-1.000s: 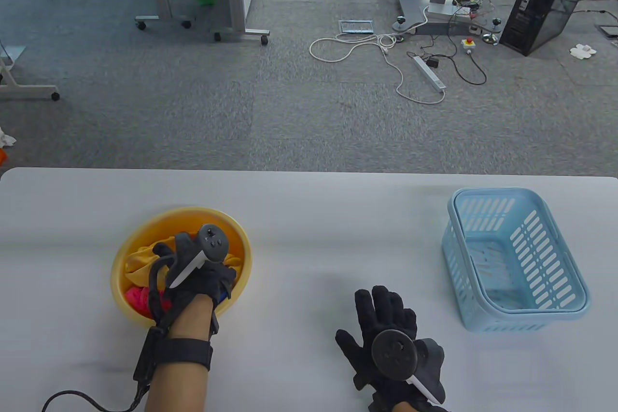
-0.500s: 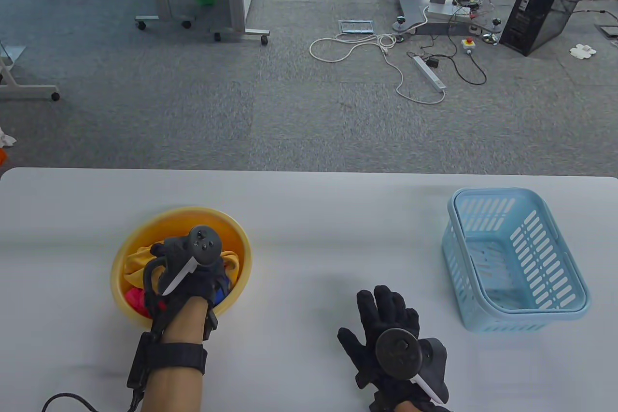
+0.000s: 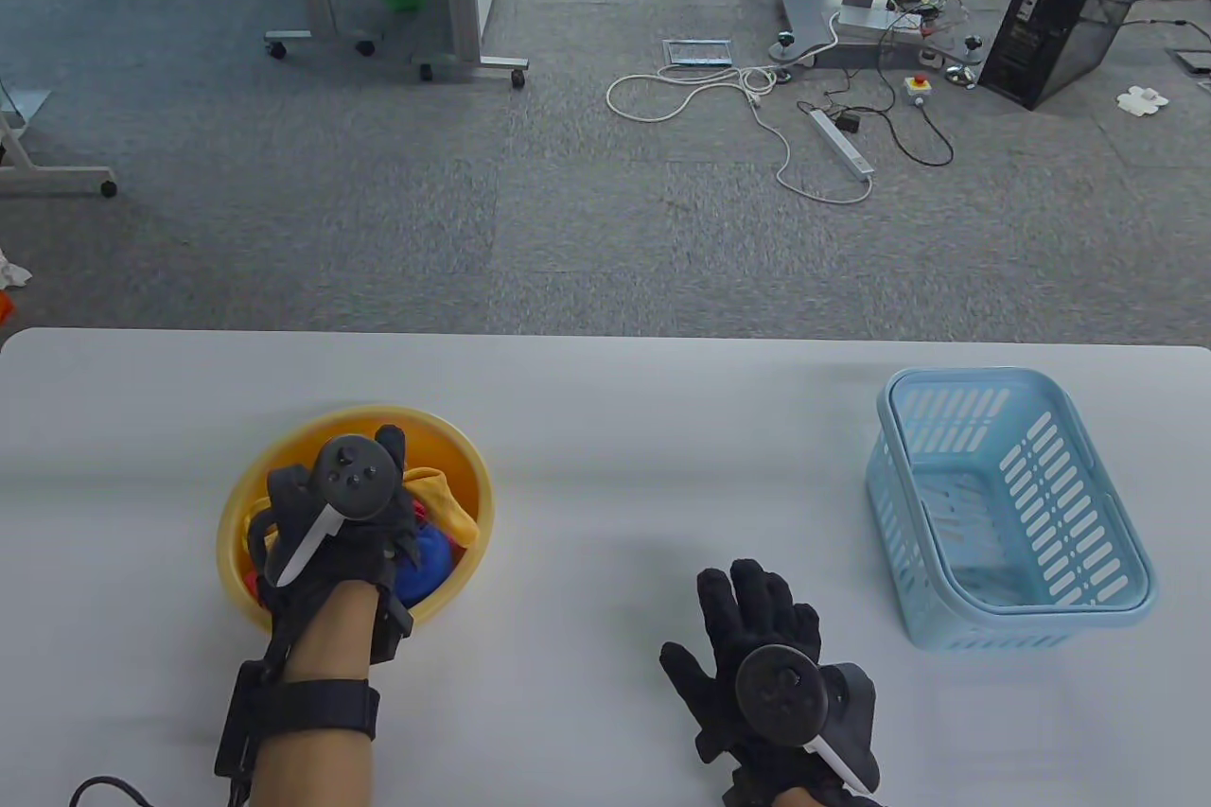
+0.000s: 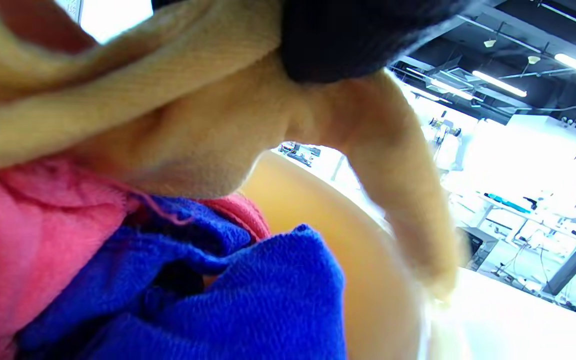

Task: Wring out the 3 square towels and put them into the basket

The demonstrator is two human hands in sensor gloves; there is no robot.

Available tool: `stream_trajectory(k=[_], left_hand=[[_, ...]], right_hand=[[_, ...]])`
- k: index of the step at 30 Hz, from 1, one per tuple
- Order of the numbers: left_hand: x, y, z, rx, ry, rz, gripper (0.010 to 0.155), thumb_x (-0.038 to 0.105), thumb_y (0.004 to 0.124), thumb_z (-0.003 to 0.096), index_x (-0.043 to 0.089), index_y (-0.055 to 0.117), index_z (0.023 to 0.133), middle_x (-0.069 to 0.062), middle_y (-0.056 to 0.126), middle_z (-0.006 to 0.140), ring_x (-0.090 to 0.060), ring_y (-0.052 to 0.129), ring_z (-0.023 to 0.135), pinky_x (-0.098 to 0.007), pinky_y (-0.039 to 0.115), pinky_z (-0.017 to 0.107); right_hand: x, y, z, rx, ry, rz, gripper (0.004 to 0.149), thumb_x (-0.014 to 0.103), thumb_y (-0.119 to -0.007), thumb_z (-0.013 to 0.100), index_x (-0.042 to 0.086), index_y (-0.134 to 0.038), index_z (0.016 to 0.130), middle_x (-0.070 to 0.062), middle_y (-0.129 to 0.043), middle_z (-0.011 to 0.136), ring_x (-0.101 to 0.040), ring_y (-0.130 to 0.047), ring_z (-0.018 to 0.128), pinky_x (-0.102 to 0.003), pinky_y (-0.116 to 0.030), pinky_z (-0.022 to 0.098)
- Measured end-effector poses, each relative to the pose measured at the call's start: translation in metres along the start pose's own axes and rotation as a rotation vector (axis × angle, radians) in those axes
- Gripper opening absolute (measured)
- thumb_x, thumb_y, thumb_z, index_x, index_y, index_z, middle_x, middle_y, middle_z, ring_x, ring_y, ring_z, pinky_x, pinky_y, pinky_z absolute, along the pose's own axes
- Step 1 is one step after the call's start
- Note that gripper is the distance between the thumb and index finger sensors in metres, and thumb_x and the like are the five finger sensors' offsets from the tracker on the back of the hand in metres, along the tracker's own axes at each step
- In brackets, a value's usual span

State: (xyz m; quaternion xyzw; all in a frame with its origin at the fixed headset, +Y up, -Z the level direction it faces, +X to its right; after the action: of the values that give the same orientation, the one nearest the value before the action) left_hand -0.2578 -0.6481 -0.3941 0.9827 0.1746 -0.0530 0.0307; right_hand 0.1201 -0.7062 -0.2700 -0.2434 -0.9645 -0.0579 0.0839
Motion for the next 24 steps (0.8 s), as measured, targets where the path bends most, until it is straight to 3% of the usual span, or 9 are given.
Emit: stream_trajectory(k=[3,6,10,17,19,24], left_hand=[[-0.004,-0.007,-0.003,-0.015,-0.013,-0.073,0.067,0.024,0.084,0.0499,0.023,0.06,0.113,-0.011,0.081,0.091,-0.04,0.077,0.091,-0.079,0.031,0.069],[-0.006,-0.018,-0.007,0.046,-0.028,-0.063,0.06,0.021,0.086,0.0501,0.021,0.071,0.108,-0.01,0.083,0.085,-0.038,0.082,0.085,-0.078,0.037,0.069],[-0.008,-0.032,-0.014,0.086,-0.031,-0.065,0.045,0.024,0.085,0.0514,0.022,0.089,0.096,-0.009,0.088,0.08,-0.037,0.087,0.08,-0.077,0.039,0.069],[-0.015,-0.063,-0.03,0.264,-0.021,-0.185,0.041,0.035,0.091,0.0488,0.024,0.096,0.088,-0.008,0.095,0.078,-0.039,0.09,0.082,-0.077,0.042,0.069],[-0.017,-0.075,-0.038,0.369,-0.01,-0.237,0.041,0.037,0.093,0.0475,0.023,0.098,0.086,-0.008,0.097,0.076,-0.038,0.092,0.08,-0.077,0.042,0.069],[-0.022,-0.093,-0.047,0.39,-0.023,-0.374,0.042,0.038,0.095,0.047,0.023,0.098,0.086,-0.01,0.097,0.08,-0.04,0.091,0.083,-0.076,0.043,0.068]], right_hand=[[-0.001,0.0,0.0,-0.002,-0.001,0.014,0.084,0.056,-0.083,0.053,0.012,-0.046,0.114,-0.027,-0.035,0.116,-0.057,-0.038,0.104,-0.078,-0.032,0.072],[-0.001,0.001,0.0,-0.004,-0.002,0.012,0.083,0.056,-0.083,0.053,0.013,-0.046,0.114,-0.027,-0.036,0.116,-0.057,-0.038,0.104,-0.078,-0.033,0.072],[-0.001,0.001,0.0,-0.005,-0.001,0.014,0.083,0.056,-0.083,0.053,0.012,-0.046,0.114,-0.027,-0.036,0.116,-0.057,-0.038,0.104,-0.078,-0.032,0.072],[-0.001,0.002,-0.001,-0.007,0.0,0.021,0.083,0.056,-0.083,0.053,0.013,-0.046,0.114,-0.027,-0.036,0.116,-0.057,-0.039,0.104,-0.078,-0.032,0.072],[-0.001,0.002,-0.001,-0.009,-0.001,0.024,0.084,0.056,-0.083,0.053,0.012,-0.046,0.114,-0.027,-0.036,0.116,-0.057,-0.039,0.104,-0.078,-0.032,0.072],[0.0,0.003,-0.001,-0.014,0.004,0.028,0.083,0.056,-0.083,0.053,0.013,-0.046,0.114,-0.027,-0.036,0.116,-0.057,-0.039,0.104,-0.078,-0.032,0.072]])
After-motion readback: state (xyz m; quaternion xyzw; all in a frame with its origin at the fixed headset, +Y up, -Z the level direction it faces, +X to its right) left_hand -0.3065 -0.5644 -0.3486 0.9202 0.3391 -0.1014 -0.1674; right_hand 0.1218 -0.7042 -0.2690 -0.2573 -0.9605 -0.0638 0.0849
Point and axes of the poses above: the tracker on the back of each hand, its own x axis roughly to the thumb side, its own z axis roughly from the wrist to the fingertips, y = z × x, the point moved 4 cm from there along z, roughly from the wrist to the fingertips
